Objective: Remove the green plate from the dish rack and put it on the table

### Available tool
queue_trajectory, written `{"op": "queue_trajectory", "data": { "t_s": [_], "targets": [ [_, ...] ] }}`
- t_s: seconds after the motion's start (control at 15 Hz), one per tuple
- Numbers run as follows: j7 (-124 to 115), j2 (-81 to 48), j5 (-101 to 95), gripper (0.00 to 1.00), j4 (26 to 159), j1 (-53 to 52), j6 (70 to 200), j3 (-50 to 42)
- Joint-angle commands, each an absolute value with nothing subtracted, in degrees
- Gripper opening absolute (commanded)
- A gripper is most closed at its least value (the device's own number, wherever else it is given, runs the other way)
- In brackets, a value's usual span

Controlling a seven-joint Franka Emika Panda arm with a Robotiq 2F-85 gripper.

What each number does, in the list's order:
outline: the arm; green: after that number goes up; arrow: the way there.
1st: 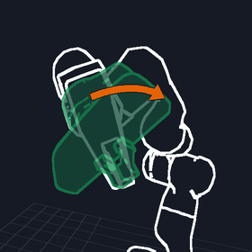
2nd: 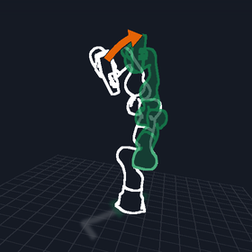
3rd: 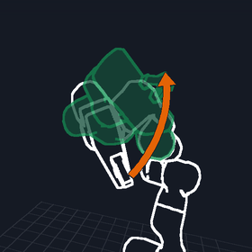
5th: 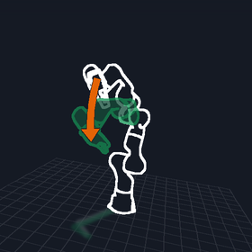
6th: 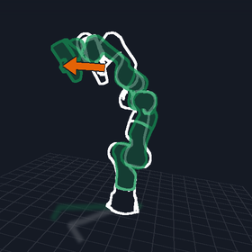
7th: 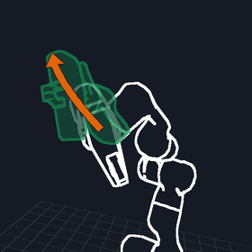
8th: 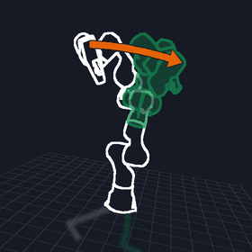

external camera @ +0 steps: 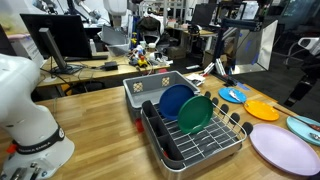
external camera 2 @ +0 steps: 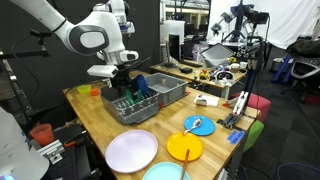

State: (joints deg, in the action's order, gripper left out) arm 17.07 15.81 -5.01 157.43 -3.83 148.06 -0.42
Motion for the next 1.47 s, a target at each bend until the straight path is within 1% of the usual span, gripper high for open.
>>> {"op": "queue_trajectory", "data": {
  "t_s": [0.0,0.47,0.87,1.27,1.33,1.4],
  "targets": [
    [17.6,16.0,-5.0,1.0,157.4,-4.2,148.3,-0.5],
    [18.4,16.1,-5.6,1.0,157.3,-4.3,148.8,-0.4],
    [19.7,14.4,-12.8,1.0,152.5,-7.0,149.3,4.8],
    [22.4,9.2,-15.2,1.0,145.8,-11.1,148.6,8.0],
    [20.4,12.0,-13.9,1.0,148.2,-11.1,148.9,8.1],
    [20.9,10.9,-13.9,1.0,147.2,-11.3,148.8,8.2]
  ]
}}
